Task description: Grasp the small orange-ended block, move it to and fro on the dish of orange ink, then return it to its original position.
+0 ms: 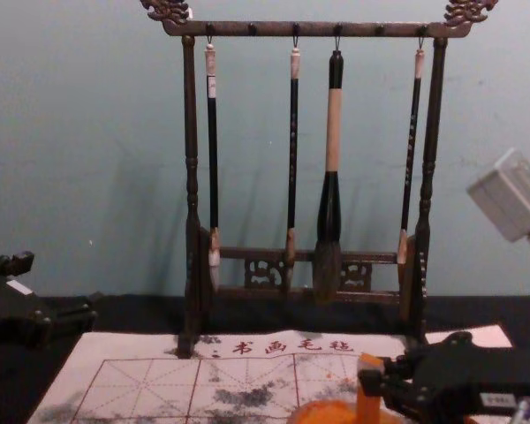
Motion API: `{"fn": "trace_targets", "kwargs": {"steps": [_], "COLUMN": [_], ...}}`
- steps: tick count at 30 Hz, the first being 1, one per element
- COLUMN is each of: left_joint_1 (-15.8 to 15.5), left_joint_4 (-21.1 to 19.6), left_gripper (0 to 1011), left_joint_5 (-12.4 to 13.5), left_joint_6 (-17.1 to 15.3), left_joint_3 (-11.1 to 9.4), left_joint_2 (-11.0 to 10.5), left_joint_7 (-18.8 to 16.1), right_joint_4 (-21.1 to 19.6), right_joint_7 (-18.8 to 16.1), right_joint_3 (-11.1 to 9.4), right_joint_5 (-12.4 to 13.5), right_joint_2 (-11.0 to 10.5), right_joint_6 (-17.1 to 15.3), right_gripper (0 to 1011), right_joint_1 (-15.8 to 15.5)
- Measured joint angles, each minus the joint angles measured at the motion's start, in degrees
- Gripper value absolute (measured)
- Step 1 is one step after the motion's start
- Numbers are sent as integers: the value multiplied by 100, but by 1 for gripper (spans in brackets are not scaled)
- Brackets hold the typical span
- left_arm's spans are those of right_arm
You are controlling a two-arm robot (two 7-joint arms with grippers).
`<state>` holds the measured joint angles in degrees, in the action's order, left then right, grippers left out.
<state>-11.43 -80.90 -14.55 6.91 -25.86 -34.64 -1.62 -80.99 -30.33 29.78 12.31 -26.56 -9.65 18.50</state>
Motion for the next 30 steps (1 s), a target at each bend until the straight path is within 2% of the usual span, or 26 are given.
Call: {"fn": "trace_targets", "kwargs": {"steps": [17, 24, 30], "left_joint_1": [0, 0, 0], "left_joint_4": [0, 0, 0], "left_gripper": [1001, 1001, 1001], "left_joint_5": [0, 0, 0], "left_joint_6": [0, 0, 0], "left_joint_3": [0, 0, 0], "left_joint_2": [0, 0, 0], "left_joint_7": [0, 0, 0], "right_joint_4": [-367, -475, -508], "right_joint_7": [-46, -87, -120], "right_joint_3": [-120, -106, -13], "right_joint_5": [170, 237, 258], "right_joint_2": [-223, -250, -224], "right_joint_6": [-38, -41, -51], "right_gripper": [82, 82, 82], "right_joint_1": [-319, -378, -364]}}
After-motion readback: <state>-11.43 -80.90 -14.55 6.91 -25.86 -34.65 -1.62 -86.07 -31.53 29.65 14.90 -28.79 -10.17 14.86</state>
